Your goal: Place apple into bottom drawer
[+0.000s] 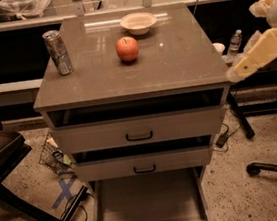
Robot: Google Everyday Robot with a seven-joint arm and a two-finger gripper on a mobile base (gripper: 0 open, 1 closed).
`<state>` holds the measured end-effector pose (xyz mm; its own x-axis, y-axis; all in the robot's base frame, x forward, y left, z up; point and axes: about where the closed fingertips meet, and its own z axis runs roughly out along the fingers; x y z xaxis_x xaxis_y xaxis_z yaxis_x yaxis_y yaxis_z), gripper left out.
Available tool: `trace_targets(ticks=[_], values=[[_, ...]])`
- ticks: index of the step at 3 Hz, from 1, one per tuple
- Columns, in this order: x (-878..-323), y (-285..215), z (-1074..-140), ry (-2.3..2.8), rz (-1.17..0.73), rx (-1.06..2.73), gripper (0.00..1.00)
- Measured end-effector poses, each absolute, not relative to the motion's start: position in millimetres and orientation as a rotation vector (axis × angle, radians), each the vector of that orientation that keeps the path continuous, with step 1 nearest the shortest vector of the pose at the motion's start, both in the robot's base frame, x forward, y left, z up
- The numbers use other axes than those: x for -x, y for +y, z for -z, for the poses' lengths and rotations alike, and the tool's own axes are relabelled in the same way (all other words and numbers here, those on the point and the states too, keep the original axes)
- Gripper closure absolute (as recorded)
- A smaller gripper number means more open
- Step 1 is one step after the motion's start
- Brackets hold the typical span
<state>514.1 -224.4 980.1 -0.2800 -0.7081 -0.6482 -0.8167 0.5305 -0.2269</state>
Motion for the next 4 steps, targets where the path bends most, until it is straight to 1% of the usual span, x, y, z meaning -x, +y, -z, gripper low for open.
trace_targets(ticks=[1,2,3,4], values=[[-545,-219,-972,1.918,-0.333,1.044,0.00],[-559,-217,-979,1.844,-0.371,0.938,0.00],[-574,-210,-972,1.845,-0.374,0.925,0.00],[-624,-188,-959,1.839,-0.321,0.931,0.00]])
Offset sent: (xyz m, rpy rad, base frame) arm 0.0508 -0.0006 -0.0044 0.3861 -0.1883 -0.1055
